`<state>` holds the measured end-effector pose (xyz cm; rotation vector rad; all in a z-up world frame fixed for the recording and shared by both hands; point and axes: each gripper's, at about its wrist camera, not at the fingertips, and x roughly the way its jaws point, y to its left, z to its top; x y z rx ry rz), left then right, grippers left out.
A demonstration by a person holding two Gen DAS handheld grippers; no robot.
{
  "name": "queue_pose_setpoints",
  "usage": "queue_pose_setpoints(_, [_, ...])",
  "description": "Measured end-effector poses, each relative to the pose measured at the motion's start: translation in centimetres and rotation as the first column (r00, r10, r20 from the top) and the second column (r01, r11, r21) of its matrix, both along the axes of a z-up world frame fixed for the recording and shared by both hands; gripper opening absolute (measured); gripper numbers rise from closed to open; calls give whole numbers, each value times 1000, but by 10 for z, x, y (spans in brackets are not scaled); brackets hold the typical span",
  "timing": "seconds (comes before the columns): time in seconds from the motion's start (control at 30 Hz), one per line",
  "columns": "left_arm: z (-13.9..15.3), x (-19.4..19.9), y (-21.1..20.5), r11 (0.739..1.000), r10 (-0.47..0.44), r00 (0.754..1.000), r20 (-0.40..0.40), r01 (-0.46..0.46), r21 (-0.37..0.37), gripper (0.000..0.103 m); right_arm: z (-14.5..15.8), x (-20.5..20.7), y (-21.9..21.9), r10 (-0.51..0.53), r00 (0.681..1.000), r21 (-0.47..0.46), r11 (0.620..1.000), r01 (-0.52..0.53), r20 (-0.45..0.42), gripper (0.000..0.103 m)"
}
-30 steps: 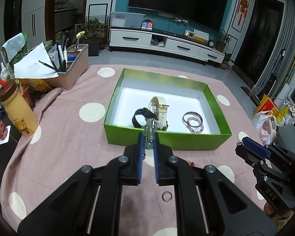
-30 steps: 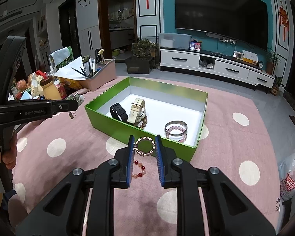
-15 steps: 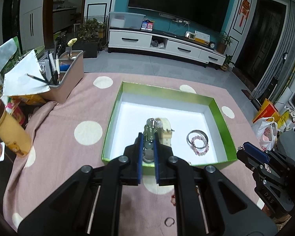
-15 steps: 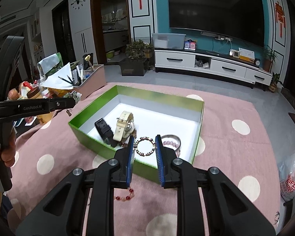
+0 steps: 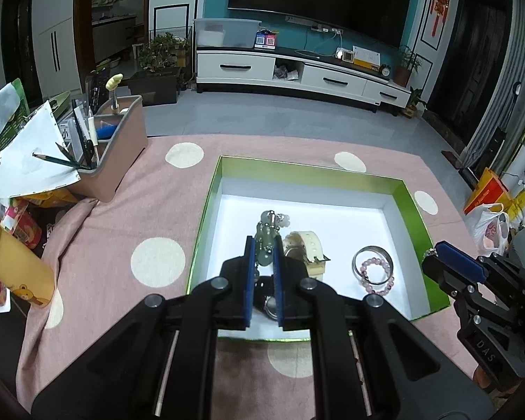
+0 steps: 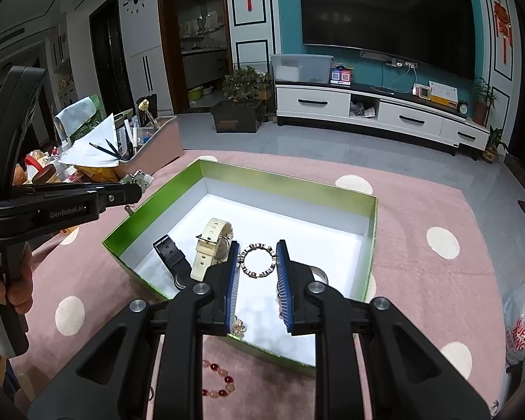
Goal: Organize jewelry
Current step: 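Lower pendant with left tool while right tool lowers ring into box, open both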
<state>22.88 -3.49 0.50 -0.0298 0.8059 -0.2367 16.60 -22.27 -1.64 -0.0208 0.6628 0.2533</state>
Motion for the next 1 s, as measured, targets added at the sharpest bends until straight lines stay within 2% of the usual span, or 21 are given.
queue_pose_setpoints(1.0, [-21,30,-12,998,-7,999,-32,9,54,9,-17,40,5,3,998,13,1000,-3,-57,21])
